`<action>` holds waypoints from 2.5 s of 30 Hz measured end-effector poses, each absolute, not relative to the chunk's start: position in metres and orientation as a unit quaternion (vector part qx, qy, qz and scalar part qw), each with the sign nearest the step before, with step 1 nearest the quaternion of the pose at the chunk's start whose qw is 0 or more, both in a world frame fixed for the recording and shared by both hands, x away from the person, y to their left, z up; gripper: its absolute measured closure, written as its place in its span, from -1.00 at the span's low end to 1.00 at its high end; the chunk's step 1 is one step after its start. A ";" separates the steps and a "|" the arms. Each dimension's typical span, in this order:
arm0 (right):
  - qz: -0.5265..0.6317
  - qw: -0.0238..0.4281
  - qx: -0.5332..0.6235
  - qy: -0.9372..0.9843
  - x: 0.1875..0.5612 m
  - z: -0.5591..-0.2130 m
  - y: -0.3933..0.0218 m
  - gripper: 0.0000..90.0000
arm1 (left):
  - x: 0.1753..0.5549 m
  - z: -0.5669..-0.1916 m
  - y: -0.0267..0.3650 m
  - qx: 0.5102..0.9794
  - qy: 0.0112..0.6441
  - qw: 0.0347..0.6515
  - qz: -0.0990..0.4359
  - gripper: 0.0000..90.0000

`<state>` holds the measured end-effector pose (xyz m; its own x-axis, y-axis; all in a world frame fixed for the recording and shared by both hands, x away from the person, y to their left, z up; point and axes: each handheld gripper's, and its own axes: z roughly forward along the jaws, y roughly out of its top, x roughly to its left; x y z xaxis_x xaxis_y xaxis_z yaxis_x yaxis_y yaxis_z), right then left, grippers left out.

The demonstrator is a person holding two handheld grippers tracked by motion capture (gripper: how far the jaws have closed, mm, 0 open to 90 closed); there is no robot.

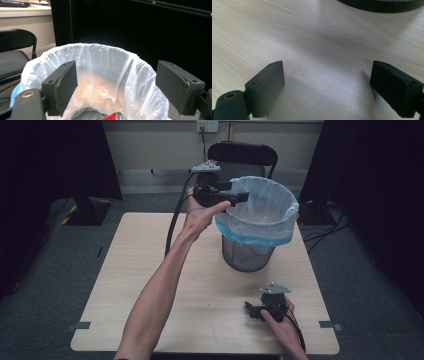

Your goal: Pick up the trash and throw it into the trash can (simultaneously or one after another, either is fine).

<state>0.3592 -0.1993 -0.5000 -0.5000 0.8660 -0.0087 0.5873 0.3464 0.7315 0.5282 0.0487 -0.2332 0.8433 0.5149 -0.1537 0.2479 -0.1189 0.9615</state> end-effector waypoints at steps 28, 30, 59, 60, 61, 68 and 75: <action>0.343 0.202 0.458 0.795 0.359 -0.500 -0.199 -0.75 | 0.507 -0.239 0.123 0.734 0.285 0.601 0.138 -0.64; 0.343 0.202 0.458 0.795 0.359 -0.500 -0.199 -0.75 | 0.505 -0.239 0.127 0.738 0.287 0.596 0.134 -0.64; 0.343 0.202 0.458 0.795 0.359 -0.500 -0.199 -0.75 | 0.450 -0.273 0.166 0.760 0.291 0.553 0.179 -0.59; 0.343 0.202 0.458 0.795 0.359 -0.500 -0.199 -0.75 | 0.447 -0.275 0.168 0.761 0.293 0.550 0.180 -0.60; 0.343 0.202 0.458 0.795 0.359 -0.500 -0.199 -0.75 | 0.446 -0.278 0.170 0.762 0.292 0.549 0.180 -0.60; 0.343 0.202 0.458 0.795 0.359 -0.500 -0.199 -0.75 | 0.435 -0.299 0.184 0.762 0.302 0.538 0.195 -0.62; 0.343 0.202 0.458 0.795 0.359 -0.500 -0.199 -0.75 | 0.423 -0.312 0.198 0.764 0.314 0.531 0.191 -0.64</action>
